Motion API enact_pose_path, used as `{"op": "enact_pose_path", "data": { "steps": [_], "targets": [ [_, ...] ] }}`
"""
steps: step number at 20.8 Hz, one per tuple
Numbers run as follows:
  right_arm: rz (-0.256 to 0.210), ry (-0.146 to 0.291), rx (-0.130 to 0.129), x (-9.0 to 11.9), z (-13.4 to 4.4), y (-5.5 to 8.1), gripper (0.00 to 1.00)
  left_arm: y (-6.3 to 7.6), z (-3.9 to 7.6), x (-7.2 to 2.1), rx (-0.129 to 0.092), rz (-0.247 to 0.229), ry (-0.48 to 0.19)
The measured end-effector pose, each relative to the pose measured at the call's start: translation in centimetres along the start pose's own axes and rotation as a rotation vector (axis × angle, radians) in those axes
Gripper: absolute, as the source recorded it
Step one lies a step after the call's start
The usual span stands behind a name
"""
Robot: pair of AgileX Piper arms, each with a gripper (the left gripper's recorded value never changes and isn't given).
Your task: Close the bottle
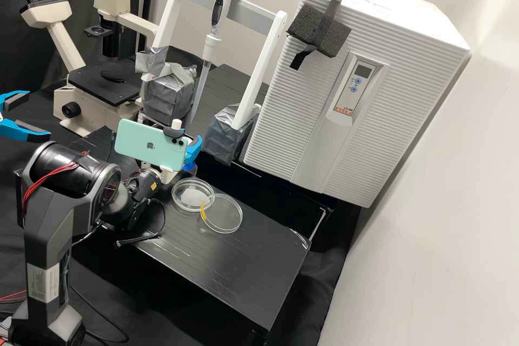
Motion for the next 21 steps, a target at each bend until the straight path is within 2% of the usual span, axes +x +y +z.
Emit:
{"op": "enact_pose_path", "data": {
  "steps": [14, 21],
  "targets": [
    [-0.024, -0.013, 0.004, 1.7, -0.4, 0.2, 0.00, 0.0, 0.0, 0.00, 0.000, 0.000, 0.000],
    [-0.024, -0.013, 0.004, 1.8, -0.1, 0.3, 0.00, 0.0, 0.0, 0.00, 0.000, 0.000, 0.000]
  ]
}}
